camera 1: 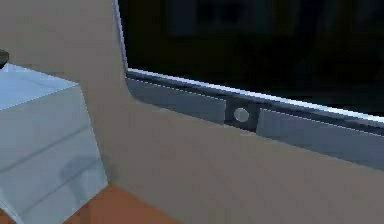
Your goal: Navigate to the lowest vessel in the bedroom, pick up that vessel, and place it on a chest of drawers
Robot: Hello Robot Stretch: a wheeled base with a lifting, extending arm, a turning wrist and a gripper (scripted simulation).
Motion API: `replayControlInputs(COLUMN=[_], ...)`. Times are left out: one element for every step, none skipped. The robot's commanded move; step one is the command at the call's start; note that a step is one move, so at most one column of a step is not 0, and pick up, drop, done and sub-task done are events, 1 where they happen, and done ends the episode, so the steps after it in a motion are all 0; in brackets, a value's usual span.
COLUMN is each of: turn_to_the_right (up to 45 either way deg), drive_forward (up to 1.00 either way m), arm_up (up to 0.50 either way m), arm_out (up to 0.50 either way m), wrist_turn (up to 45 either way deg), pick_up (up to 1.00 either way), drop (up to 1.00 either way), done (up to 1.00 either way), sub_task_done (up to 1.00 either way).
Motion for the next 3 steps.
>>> replayControlInputs(turn_to_the_right=[45.0, 45.0, 45.0], drive_forward=[0.00, 0.00, 0.00], arm_up=[0.00, 0.00, 0.00], arm_out=[0.00, 0.00, 0.00], wrist_turn=[0.0, 0.0, 0.0], pick_up=[0.00, 0.00, 0.00], drop=[0.00, 0.00, 0.00], done=[0.00, 0.00, 0.00], sub_task_done=[0.00, 0.00, 0.00])
